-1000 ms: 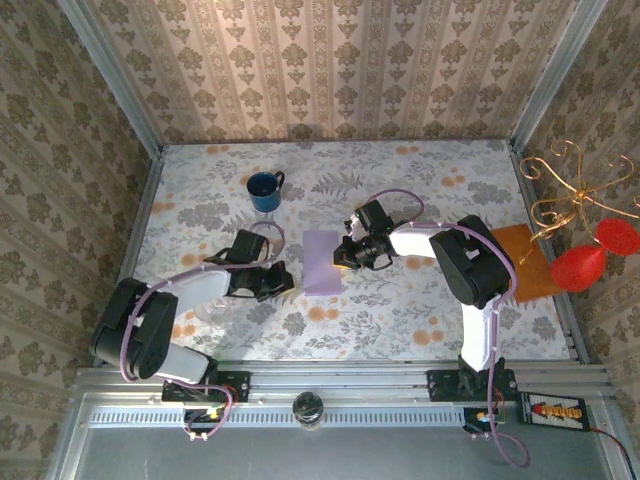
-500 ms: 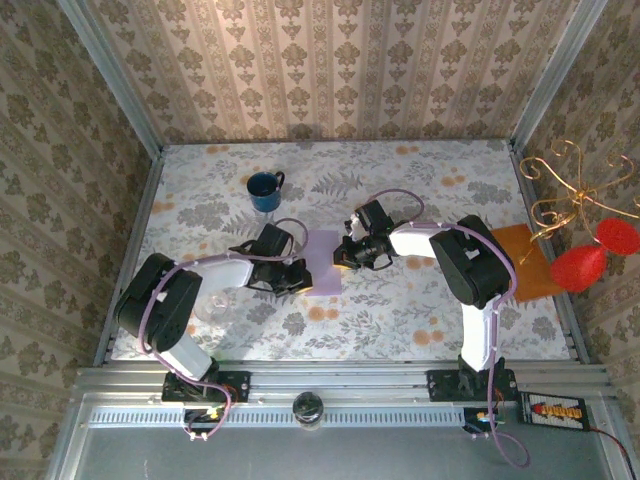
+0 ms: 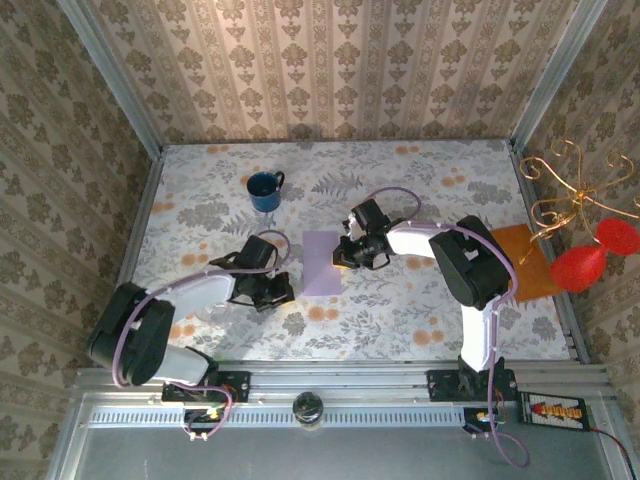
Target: Fold a paper plane with a square sheet of paper (pick it up from the middle)
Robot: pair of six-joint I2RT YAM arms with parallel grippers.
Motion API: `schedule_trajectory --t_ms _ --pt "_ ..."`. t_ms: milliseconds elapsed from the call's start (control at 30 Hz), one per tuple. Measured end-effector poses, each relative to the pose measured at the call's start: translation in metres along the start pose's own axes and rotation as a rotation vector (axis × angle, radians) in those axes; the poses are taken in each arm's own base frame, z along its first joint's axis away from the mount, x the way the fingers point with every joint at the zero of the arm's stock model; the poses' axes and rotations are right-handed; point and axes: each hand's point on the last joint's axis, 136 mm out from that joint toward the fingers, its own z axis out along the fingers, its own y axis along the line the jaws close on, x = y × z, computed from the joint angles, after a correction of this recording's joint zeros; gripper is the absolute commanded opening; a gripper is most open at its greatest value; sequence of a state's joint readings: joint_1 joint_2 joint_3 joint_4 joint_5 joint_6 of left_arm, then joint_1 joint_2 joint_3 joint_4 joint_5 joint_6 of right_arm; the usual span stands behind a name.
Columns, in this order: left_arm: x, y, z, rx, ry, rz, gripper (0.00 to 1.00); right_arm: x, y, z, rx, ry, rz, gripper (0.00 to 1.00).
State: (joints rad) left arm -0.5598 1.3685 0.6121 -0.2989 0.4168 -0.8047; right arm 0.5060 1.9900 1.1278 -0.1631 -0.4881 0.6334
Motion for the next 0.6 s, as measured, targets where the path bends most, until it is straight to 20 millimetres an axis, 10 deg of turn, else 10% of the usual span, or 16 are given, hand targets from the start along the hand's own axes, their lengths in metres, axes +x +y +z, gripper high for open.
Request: schedule_trajectory --t_ms 333,600 --pt "-0.040 -0.027 -0.006 0.097 -0.146 0.015 0.37 0.013 -0.002 -0.044 0.129 -0.014 -0.002 0.28" --pt "-0.075 -0.060 0.006 0.162 -0.145 0.039 0.43 0.015 0.028 -0.106 0.017 -0.210 0.077 0.40"
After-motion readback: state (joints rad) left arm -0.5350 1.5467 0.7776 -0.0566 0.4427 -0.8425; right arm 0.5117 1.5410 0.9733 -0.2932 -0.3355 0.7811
